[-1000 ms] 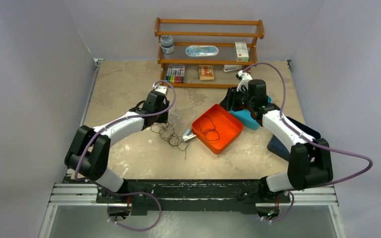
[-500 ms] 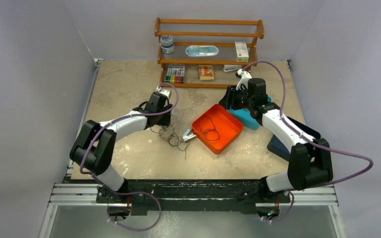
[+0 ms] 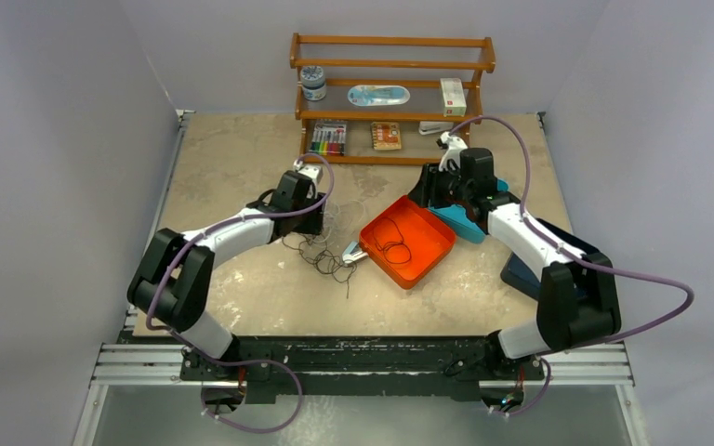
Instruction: Untangle the cables
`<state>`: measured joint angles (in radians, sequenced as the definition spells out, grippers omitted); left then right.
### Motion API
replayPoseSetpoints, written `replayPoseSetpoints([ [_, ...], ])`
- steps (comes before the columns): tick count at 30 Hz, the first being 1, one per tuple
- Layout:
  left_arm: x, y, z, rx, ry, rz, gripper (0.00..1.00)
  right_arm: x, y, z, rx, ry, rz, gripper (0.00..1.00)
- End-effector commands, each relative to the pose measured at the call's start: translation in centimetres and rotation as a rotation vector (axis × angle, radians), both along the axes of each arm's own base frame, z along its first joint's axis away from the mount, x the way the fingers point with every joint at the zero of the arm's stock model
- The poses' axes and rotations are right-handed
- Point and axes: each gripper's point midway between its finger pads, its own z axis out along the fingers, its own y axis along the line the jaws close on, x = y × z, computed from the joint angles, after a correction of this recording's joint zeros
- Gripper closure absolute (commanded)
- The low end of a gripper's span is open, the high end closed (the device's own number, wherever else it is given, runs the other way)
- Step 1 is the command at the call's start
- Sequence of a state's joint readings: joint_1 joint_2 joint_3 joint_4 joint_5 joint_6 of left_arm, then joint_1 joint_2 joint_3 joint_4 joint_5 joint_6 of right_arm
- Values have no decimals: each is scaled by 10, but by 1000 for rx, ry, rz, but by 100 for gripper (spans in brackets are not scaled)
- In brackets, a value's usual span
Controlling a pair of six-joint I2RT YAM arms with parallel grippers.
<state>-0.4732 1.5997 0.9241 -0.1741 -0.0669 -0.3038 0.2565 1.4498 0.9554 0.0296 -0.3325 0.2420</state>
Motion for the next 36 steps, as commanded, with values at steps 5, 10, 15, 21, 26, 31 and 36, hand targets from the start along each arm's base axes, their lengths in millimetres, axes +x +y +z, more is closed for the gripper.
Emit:
replayPoseSetpoints([
  [5, 17, 8, 56, -34, -144, 96, 49, 9, 10, 16, 17, -45, 25, 48],
  [10, 16, 8, 58, -42, -146, 102, 49, 8, 11, 15, 17, -43, 27, 48],
  [15, 13, 5, 41, -33, -95, 85, 49, 9, 13, 15, 20, -44, 33, 48],
  [21, 10, -4, 33, -48, -63, 28, 48, 8, 14, 14, 14, -41, 34, 48],
  [26, 4, 0, 23, -5, -36, 29, 47, 8, 15, 13, 17, -36, 39, 48],
  [31, 6, 10, 17, 52, -27, 67, 51, 8, 16, 13, 12, -37, 39, 48],
  [36, 10, 13, 18, 63, -36, 86, 60, 7, 17, 13, 16, -35, 42, 48],
])
